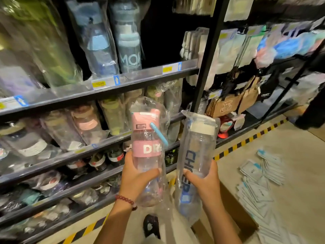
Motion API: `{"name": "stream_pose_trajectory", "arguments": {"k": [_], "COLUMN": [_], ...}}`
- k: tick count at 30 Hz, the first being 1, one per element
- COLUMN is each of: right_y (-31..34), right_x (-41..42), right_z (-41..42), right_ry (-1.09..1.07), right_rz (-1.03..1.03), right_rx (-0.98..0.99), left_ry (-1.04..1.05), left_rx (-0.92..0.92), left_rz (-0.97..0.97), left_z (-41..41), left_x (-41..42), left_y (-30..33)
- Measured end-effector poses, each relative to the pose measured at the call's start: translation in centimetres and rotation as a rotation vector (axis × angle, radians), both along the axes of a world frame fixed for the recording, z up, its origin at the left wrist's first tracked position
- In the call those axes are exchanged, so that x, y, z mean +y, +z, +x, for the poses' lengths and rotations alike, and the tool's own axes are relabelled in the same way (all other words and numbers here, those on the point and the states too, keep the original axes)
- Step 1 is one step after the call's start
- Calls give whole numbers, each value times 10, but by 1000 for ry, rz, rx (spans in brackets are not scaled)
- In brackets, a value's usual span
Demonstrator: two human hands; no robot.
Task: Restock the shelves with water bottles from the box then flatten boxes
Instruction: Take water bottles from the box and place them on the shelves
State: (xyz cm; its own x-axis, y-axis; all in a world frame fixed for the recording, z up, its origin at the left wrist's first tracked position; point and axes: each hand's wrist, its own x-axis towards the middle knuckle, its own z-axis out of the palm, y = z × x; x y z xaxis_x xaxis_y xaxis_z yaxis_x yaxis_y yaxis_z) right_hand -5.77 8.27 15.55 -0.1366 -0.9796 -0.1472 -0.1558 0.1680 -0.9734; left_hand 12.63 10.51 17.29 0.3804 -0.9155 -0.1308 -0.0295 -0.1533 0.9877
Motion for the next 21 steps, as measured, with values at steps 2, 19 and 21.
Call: {"name": "stream_pose_trajectory", "arguments": {"k": [2,19,21], "right_y": [5,87,98], "right_x": [-24,-224,-243], "right_z": [3,33,34], "right_ry": [-9,32,63], "right_rz": [-19,-272,-284], "right_rx": [8,49,74], "left_ry": [-31,-147,-147], "left_rx": [3,-57,-62], "left_rz": [-27,-224,-231], "left_z": [0,29,28], "left_x": [-30,-221,-236], "left_y": [6,81,89]}}
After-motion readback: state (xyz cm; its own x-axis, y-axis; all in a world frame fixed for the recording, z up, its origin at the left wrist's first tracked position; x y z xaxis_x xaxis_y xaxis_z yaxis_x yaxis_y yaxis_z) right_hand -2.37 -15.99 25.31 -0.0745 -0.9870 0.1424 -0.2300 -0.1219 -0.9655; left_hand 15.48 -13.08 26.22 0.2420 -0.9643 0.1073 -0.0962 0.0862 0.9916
